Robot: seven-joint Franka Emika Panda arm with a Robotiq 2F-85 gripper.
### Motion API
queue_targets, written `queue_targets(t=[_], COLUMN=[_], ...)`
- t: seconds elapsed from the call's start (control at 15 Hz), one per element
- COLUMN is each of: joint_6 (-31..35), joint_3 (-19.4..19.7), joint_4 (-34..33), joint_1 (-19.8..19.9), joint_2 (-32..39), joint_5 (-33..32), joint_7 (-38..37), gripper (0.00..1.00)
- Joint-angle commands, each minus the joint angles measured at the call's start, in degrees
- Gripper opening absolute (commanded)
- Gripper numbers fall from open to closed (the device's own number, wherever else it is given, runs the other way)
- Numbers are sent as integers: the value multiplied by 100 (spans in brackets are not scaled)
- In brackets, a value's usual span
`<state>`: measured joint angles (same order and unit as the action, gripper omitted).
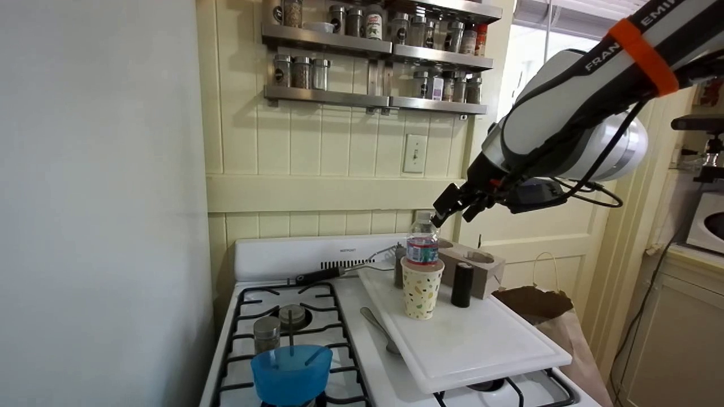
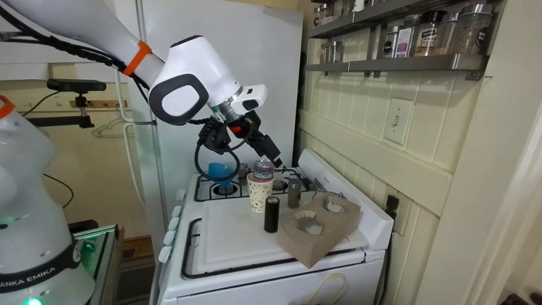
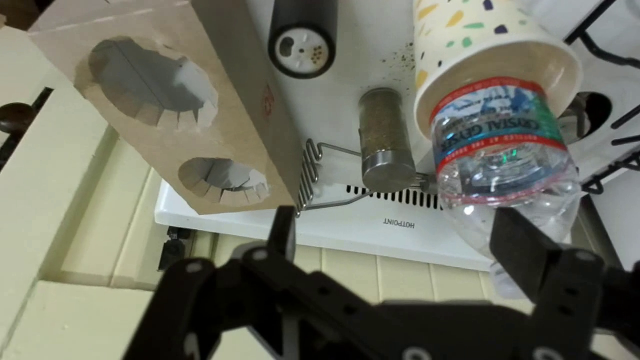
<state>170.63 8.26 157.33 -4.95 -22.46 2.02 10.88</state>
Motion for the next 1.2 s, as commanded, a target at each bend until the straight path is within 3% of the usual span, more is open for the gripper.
queue_targets(t=[0.0, 0.13, 0.4, 0.87, 1.07, 1.13], joint_6=[13, -135, -1233, -2061, -2188, -2170], joint_3=[-235, -518, -548, -647, -771, -979], joint_4=[-5, -4, -17, 35, 19, 14], joint_1=[314, 790, 963, 621, 565, 772], joint_2=[3, -86, -347, -669, -756, -784], joint_5=[88, -69, -296, -1081, -1063, -1193], joint_7=[-656, -1165, -949, 212, 44, -387], gripper=[100, 100, 100, 100, 100, 100])
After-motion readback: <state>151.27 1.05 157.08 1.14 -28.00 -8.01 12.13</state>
